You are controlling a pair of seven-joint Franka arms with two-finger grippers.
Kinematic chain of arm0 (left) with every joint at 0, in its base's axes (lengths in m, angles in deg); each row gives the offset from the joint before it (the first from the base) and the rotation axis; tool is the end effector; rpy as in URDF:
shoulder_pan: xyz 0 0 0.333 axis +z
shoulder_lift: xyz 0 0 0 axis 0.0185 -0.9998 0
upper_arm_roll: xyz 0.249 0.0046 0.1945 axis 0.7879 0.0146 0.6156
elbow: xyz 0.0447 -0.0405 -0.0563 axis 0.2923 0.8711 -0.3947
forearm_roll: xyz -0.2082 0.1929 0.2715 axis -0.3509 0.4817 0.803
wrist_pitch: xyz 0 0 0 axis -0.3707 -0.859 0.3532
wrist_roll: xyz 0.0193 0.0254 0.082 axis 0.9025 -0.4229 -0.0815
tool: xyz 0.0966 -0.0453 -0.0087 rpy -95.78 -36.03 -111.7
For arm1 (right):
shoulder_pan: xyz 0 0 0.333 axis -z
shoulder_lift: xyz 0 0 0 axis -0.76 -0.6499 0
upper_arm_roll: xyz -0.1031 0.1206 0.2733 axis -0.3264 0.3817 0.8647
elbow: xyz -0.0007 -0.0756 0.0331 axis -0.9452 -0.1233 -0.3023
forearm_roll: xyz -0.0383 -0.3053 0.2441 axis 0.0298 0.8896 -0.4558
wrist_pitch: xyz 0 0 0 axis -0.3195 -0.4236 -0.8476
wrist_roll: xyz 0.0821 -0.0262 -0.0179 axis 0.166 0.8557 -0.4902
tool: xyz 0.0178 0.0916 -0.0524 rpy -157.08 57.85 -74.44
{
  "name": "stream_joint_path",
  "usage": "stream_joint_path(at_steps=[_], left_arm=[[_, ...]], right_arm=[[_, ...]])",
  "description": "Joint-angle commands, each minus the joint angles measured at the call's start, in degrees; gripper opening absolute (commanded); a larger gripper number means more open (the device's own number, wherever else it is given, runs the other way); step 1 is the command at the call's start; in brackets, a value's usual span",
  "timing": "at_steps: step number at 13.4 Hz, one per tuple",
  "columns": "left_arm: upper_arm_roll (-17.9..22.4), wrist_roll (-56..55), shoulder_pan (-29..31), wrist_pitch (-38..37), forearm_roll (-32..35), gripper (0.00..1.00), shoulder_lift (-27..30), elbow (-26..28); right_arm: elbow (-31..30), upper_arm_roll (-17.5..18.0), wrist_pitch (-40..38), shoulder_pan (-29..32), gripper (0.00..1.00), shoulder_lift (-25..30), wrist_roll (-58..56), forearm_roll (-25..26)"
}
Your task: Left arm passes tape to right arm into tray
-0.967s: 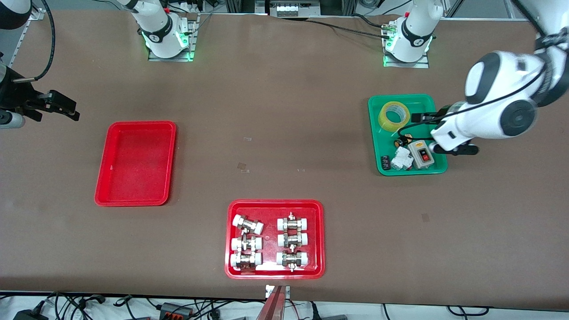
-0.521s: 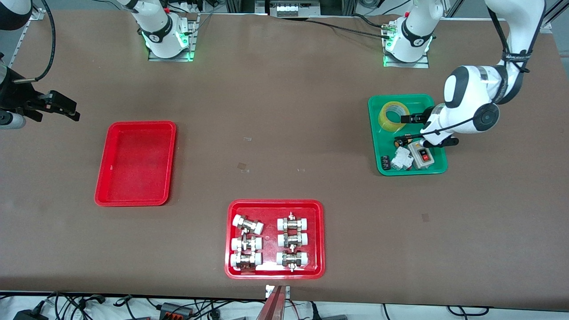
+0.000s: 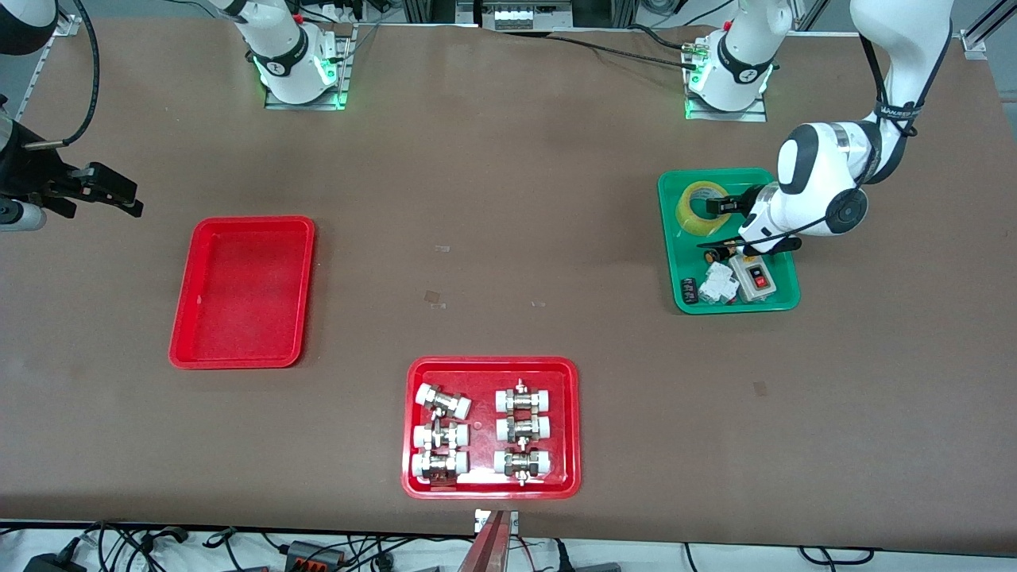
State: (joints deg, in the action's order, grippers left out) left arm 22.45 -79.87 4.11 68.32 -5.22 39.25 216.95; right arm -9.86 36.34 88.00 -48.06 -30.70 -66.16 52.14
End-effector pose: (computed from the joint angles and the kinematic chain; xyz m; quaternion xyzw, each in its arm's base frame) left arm 0.4220 -0.0286 0.1842 0.9587 0.0881 -0.2642 0.0577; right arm 0.5634 -0.0200 0.5775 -0.9999 -0.0112 0.0038 0.0022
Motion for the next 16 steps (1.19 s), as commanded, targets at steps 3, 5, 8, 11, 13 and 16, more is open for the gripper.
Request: stream_joint_path(at_steps=[3, 5, 8, 11, 13, 16], left_arm=[[-0.3, 6.3, 2.8, 0.7, -1.9, 0.06, -0.5, 0.2], [-0.3, 8.3, 3.5, 0.7, -2.1, 0.01, -0.6, 0.0], [-0.4, 9.2, 3.7, -2.9, -2.1, 0.01, 1.5, -2.6], [-0.5, 9.1, 3.0, -12.7, -2.1, 0.01, 2.1, -11.2], [-3.0, 9.1, 3.1, -20.5, -2.1, 0.00, 2.1, -19.4], [-9.6, 3.4, 3.0, -28.1, -6.5, 0.00, 1.9, -31.5]], right_arm=[[0.6, 0.8, -0.2, 1.0, 1.00, -0.1, -0.2, -0.2], [0.6, 0.8, -0.5, 0.8, 1.00, -0.1, -0.3, -0.1], [0.6, 0.9, -0.8, 0.6, 1.00, -0.1, -1.2, -0.5], [0.6, 0.9, -2.2, 0.3, 1.00, -0.6, -1.0, -0.3], [0.6, 0.9, -2.4, -0.5, 1.00, -1.5, -0.8, -0.6], [0.6, 0.9, -2.5, -2.0, 1.00, -2.0, -0.9, -1.0]])
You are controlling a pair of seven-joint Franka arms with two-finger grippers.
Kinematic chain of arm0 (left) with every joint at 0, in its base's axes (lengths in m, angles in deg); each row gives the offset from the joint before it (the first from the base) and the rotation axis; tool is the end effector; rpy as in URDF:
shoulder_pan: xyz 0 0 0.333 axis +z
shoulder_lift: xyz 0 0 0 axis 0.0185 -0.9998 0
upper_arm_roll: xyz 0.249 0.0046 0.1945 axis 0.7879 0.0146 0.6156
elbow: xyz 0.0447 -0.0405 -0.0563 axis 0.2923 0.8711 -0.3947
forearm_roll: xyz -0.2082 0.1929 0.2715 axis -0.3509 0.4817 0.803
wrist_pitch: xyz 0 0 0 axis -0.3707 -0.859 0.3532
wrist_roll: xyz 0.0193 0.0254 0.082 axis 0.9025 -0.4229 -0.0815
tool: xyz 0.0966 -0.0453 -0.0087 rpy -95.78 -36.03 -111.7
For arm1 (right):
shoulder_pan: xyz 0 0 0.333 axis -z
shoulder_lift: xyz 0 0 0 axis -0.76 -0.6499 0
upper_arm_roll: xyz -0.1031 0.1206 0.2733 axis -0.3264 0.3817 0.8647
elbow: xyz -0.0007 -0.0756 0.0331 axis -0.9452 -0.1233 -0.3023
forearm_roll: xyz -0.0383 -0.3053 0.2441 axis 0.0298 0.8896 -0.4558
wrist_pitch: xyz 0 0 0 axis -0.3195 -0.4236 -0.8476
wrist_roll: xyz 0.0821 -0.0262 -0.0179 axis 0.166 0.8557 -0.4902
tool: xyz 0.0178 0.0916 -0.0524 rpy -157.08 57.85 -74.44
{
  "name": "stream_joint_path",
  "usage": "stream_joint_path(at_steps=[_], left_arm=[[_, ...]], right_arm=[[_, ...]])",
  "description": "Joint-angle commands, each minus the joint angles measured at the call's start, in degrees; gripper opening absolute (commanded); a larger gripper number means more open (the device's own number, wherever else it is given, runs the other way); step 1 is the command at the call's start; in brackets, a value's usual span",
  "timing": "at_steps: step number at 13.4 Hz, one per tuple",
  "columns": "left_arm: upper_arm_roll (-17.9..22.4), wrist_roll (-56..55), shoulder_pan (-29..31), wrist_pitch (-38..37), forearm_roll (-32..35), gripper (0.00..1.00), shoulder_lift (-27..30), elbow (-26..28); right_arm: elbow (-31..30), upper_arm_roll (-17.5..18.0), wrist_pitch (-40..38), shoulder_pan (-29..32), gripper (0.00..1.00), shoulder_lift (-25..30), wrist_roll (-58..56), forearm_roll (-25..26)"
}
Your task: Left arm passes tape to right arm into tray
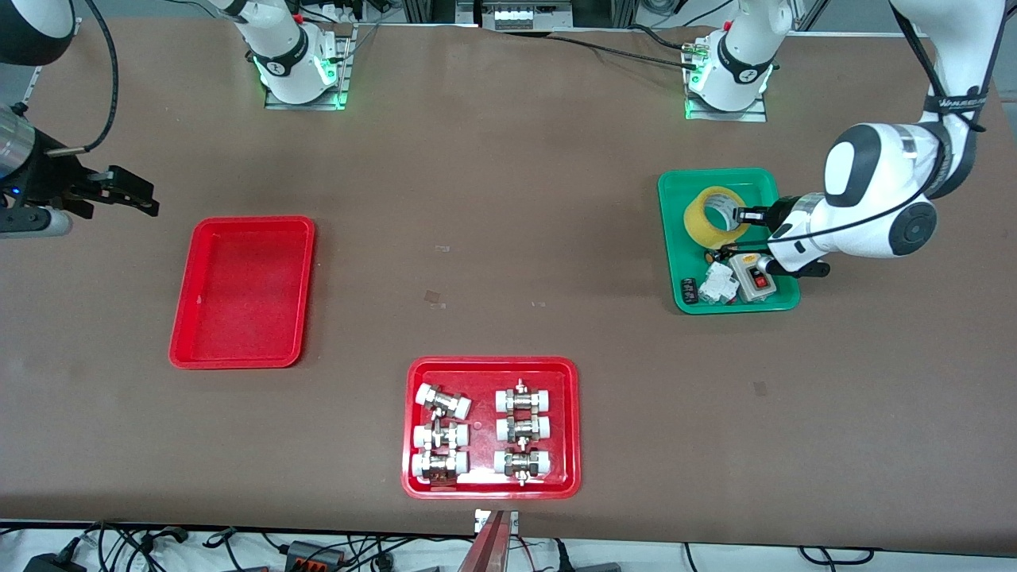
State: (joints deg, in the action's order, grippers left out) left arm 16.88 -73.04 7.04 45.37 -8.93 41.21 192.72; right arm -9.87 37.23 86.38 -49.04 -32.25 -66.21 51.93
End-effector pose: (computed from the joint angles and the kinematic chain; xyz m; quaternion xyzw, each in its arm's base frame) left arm 0.5257 -0.0667 0.3362 0.9639 -0.0111 -0.2341 0.1266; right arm 0.5670 -0.0013 0.5598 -0.9991 -0.0277 0.0315 0.0049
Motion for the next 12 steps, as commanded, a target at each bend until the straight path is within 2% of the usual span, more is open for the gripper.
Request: stream_joint_path(at_steps=[1, 4, 5, 8, 12], left_arm=[[-6.9, -7.0, 0.0, -6.1, -4.9, 0.00, 0.0, -10.0], [-16.7, -14.1, -0.4, -6.9, -13.4, 0.00, -1.1, -19.1], [-18.5, -14.2, -0.7, -6.2, -16.0, 0.00, -2.8, -22.4], [-19.0, -14.4, -4.9, -0.7, -26.3, 0.00, -7.2, -28.9], [-19.1, -22.2, -10.0, 10.6, -30.8, 0.00, -13.7, -32.6]], right_arm=[[0.6, 0.0, -1.0, -1.9, 1.00, -1.3, -1.0, -0.8], [1.2, 0.0, -0.7, -3.3, 1.00, -3.7, -1.1, -1.0], [1.8, 0.0, -0.5, -3.4, 1.00, -4.4, -1.1, -1.0], [2.8, 0.1, -1.4, -5.2, 1.00, -5.3, -2.4, -1.5], [3.3, 0.4, -1.8, -6.6, 1.00, -6.5, -2.3, -20.2]])
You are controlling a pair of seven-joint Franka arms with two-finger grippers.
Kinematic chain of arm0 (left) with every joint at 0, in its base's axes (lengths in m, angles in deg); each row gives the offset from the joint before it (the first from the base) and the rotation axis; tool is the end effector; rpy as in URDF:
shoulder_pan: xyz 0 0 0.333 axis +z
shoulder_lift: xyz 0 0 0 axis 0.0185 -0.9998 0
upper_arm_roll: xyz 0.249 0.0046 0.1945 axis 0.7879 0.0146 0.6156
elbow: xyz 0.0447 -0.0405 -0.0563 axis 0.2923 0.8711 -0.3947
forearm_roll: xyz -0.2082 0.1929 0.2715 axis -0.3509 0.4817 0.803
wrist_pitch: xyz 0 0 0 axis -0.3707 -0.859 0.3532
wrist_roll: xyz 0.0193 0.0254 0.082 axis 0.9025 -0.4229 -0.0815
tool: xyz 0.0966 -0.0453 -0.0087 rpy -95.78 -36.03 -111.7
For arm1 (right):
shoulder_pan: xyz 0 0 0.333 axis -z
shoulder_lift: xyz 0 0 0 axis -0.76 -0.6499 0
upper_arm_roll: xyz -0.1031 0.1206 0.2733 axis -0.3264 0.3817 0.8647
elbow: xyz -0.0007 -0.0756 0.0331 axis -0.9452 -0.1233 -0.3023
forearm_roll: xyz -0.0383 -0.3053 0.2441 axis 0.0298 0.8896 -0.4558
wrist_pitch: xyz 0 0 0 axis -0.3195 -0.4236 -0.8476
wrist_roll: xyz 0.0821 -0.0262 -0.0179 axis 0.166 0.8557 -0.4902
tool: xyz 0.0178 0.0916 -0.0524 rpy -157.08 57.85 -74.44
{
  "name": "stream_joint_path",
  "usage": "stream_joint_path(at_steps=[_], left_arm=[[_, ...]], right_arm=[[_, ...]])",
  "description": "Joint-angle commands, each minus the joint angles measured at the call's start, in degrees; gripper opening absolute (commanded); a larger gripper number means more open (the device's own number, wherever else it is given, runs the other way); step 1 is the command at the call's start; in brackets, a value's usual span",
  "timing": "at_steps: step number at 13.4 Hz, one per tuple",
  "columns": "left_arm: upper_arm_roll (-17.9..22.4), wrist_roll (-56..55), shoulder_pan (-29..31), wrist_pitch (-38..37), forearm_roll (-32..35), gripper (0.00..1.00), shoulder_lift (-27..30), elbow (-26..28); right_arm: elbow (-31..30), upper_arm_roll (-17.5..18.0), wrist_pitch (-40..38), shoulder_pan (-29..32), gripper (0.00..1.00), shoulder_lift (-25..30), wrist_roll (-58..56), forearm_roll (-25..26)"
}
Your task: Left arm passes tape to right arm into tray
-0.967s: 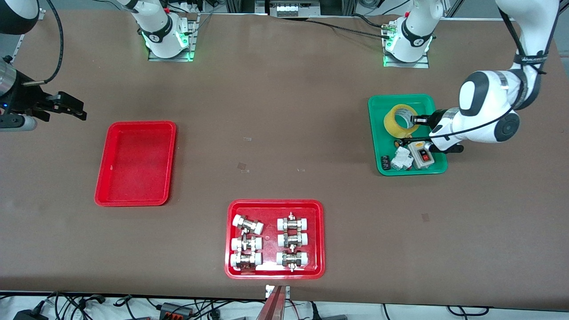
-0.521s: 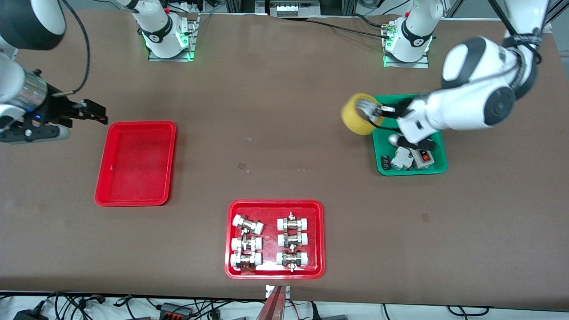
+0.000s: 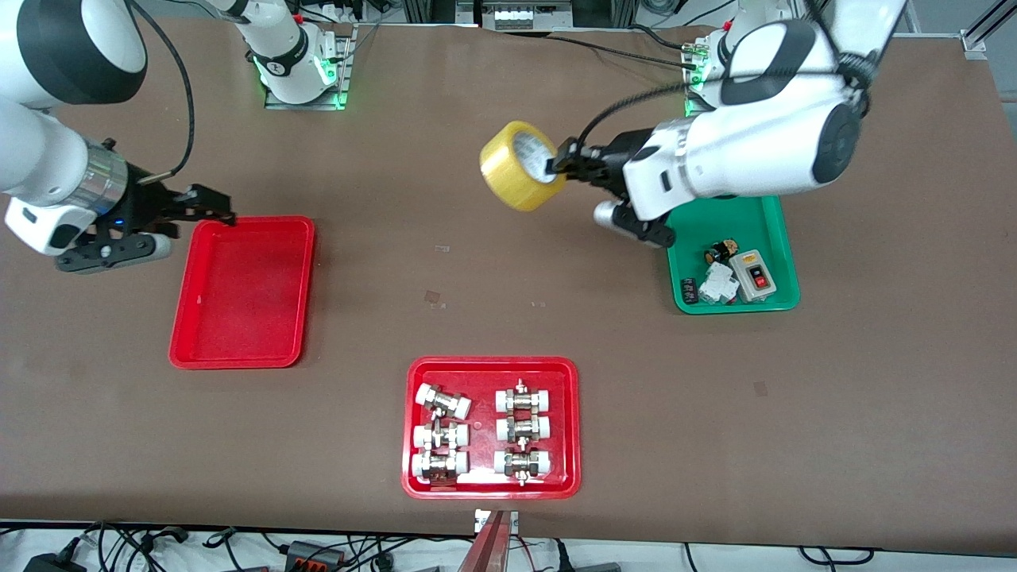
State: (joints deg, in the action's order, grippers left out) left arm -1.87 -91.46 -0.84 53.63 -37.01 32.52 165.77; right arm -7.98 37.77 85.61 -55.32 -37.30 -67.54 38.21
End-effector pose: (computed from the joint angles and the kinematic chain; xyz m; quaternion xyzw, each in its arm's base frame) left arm 0.5601 -0.3485 0.5104 0.9048 -0.0010 -0.1613 0.3940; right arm 0.5811 0.0918 0.5264 -0.9869 -0.0818 0.0673 0.1219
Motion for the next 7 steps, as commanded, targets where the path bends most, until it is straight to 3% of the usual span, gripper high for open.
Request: stream_joint_path(at_steps=[1, 4, 7], left_arm=[[-0.2, -7.1, -3.8, 4.5, -4.4, 0.00, -6.5, -6.9], [-0.3, -16.0, -6.5, 11.3, -5.9, 0.00, -8.9, -8.6], [-0.3, -17.1, -6.7, 11.4, -5.8, 0.00, -8.8, -8.7]], right_arm=[[1.6, -0.1, -0.5, -1.4, 1.00, -1.5, -1.1, -10.7], [2.4, -0.1, 4.0, -7.5, 1.00, -1.5, -0.9, -19.5], [7.3, -0.2, 9.1, -13.7, 1.00, -2.7, 2.5, -20.5]])
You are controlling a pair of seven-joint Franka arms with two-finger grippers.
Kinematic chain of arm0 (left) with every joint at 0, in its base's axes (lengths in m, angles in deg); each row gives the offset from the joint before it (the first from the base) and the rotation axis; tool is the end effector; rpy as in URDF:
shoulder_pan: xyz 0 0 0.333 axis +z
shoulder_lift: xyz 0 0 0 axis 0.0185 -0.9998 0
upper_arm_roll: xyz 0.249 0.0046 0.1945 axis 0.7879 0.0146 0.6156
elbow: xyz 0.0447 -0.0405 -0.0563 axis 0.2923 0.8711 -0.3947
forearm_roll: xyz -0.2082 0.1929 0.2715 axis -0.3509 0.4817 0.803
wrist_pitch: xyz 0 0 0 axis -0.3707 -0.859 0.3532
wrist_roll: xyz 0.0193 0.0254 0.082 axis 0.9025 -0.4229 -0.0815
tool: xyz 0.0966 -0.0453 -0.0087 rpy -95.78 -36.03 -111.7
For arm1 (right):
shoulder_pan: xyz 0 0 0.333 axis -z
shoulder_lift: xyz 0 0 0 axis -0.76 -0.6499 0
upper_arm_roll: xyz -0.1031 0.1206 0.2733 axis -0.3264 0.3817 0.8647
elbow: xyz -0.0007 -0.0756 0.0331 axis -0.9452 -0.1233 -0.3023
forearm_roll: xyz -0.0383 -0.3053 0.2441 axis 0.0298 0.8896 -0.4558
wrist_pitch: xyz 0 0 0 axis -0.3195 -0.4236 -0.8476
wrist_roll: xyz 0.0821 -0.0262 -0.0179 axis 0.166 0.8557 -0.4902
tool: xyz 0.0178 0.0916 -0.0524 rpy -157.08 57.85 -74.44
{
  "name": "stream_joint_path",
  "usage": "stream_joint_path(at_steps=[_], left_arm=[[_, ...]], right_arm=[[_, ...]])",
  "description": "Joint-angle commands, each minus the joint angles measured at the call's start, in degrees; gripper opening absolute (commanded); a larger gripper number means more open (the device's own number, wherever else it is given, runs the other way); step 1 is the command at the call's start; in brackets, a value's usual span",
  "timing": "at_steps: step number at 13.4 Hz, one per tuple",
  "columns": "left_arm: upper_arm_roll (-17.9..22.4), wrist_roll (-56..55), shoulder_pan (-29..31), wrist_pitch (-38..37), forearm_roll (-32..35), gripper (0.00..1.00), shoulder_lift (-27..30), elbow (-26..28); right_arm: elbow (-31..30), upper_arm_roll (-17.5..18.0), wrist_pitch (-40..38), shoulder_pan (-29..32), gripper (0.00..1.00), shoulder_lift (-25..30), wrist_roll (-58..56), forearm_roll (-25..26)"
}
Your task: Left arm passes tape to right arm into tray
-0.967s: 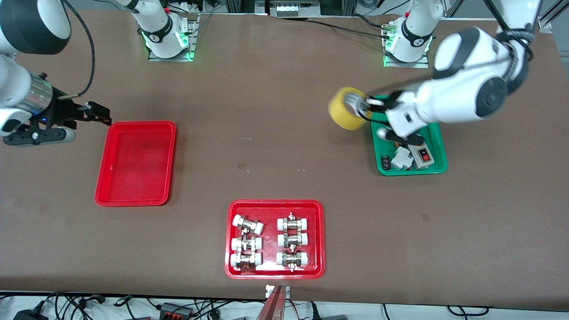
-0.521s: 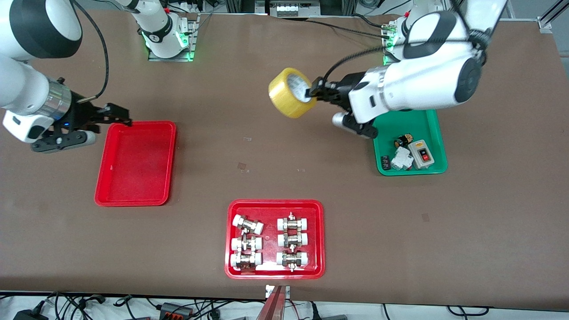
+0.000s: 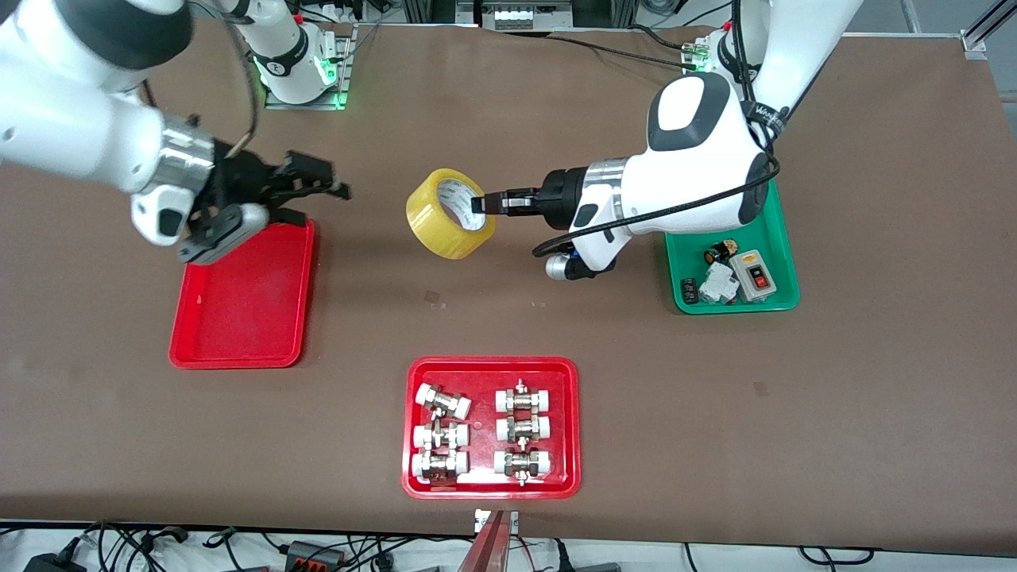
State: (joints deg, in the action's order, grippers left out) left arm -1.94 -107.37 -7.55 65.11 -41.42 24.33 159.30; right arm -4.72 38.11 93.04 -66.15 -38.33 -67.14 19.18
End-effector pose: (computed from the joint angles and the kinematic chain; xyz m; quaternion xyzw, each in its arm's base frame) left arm 0.5802 -0.4089 0.4945 0.8641 0.1445 -0.1967 0.4401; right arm 0.5694 0.2322 0.5646 -0.9498 -0.1339 0.0155 0.2825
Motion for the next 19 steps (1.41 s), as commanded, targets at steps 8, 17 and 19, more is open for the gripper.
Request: stream_joint_path(at_steps=[8, 17, 19], left_arm=[[-0.3, -0.5, 0.9, -0.3, -1.0, 0.00, -0.4, -2.1], [-0.2, -0.2, 1.1, -0.6, -0.6, 0.00, -0.3, -2.1], [-0.2, -0.2, 1.1, -0.6, -0.6, 0.00, -0.3, -2.1]], right_arm=[[9.4, -0.5, 8.4, -8.1, 1.00, -6.6, 12.2, -5.7], [9.7, -0.5, 10.6, -8.0, 1.00, -8.0, 11.3, -8.6], [9.7, -0.5, 10.7, -8.0, 1.00, -8.1, 11.3, -8.7]])
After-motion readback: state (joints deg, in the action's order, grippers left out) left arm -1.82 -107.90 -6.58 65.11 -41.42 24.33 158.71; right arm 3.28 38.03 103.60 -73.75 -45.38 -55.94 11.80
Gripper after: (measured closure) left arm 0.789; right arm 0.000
